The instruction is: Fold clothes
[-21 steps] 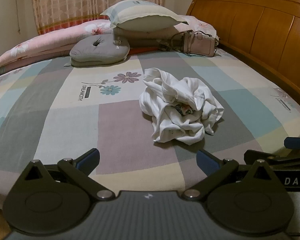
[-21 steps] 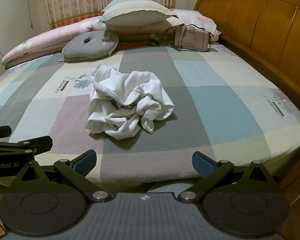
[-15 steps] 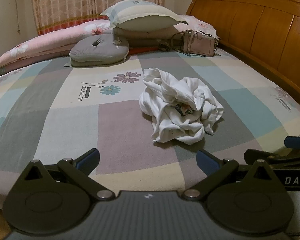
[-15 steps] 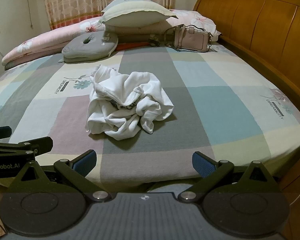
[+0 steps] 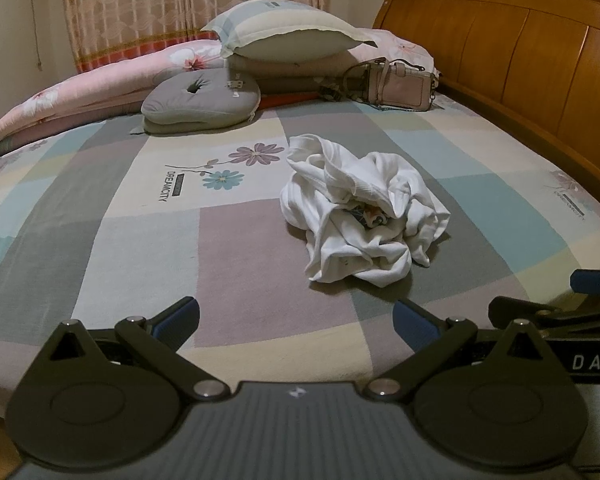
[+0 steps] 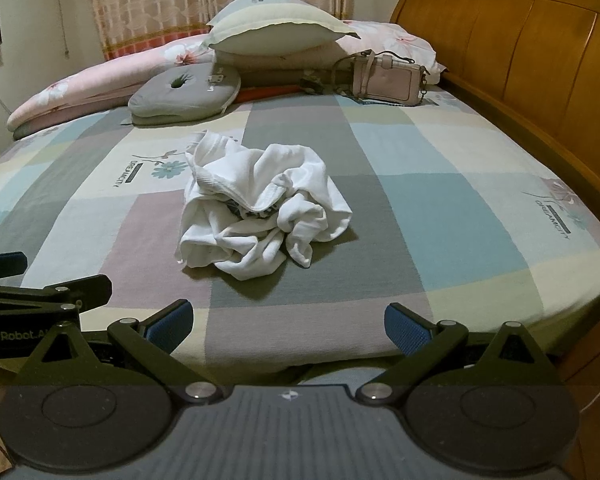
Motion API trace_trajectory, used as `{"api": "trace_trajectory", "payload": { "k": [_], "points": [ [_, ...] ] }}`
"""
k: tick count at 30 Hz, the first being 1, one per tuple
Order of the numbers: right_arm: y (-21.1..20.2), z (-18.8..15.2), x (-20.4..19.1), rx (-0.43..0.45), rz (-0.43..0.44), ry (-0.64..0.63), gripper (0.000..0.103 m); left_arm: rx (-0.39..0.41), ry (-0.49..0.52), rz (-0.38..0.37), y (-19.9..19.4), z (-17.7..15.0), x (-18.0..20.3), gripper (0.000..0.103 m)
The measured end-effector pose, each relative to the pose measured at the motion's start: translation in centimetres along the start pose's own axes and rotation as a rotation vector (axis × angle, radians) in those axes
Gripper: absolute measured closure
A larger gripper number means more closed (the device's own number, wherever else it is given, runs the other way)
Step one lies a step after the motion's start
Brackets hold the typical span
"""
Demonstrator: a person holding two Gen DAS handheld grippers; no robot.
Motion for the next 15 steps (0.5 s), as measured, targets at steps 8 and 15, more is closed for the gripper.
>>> {"api": "trace_trajectory", "payload": {
  "k": [8, 15],
  "points": [
    [0.02, -0.09, 0.03, 0.003, 0.003, 0.001, 0.000, 0.003, 0.001, 0.000, -0.15, -0.01, -0.04, 0.001],
    [-0.08, -0.10, -0.01, 0.007, 0.002, 0.000, 0.000, 0.002, 0.002, -0.001, -0.13, 0.06, 0.01, 0.001]
  ]
}}
Point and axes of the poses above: each gripper's, at about its wrist camera, not at the fingertips, and y roughly the way its jaws point, x to its right, z to its top, the point moved 1 cm from there along y, roughly the way its jaws point, and after that the axes turned 4 degrees about -x, right-handed, at the moved point
